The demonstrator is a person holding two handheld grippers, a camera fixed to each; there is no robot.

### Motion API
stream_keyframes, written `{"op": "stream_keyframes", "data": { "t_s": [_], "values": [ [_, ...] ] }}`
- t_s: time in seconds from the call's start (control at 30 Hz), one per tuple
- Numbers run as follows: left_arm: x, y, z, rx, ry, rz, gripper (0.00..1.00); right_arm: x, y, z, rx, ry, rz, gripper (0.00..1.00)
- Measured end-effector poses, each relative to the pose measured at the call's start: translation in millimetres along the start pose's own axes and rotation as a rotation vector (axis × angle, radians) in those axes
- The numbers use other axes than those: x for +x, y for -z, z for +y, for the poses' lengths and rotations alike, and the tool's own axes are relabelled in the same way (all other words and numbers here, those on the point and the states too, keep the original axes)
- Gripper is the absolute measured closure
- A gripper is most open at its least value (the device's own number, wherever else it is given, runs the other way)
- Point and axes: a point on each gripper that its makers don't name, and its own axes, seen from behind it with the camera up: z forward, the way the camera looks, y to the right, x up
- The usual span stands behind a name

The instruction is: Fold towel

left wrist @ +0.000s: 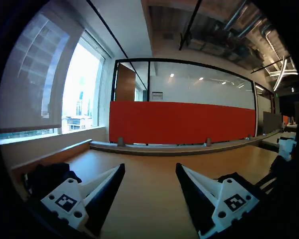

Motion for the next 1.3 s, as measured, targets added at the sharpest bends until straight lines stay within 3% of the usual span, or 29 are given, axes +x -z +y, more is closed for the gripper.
{"op": "stream_keyframes", "data": {
  "t_s": [0.27,0.47,0.8,0.97,1.07,1.3],
  "values": [
    [46.8,7.6,6.5,-0.019,-0.032,-0.028,0.06,54.3,8.3,-1.8,-0.001,0.036,-0.003,0.0],
    [80.0,13.2,2.8,-0.018,-0.041,-0.039,0.06,93.5,12.9,-8.2,-0.001,0.057,-0.009,0.0],
    [114.9,15.7,-1.3,-0.015,-0.044,-0.044,0.06,130.7,17.9,-16.6,0.004,0.071,-0.014,0.0],
    [120.0,18.5,8.3,-0.066,-0.076,-0.082,0.06,139.9,17.1,-20.2,0.023,0.089,-0.031,0.0],
    [117.7,22.4,21.6,-0.13,-0.094,-0.121,0.06,141.7,17.9,-26.3,0.059,0.109,-0.05,0.0],
    [117.6,32.7,53.7,-0.289,-0.113,-0.2,0.06,130.0,25.2,-56.7,0.222,0.174,-0.148,0.0]
  ]
}}
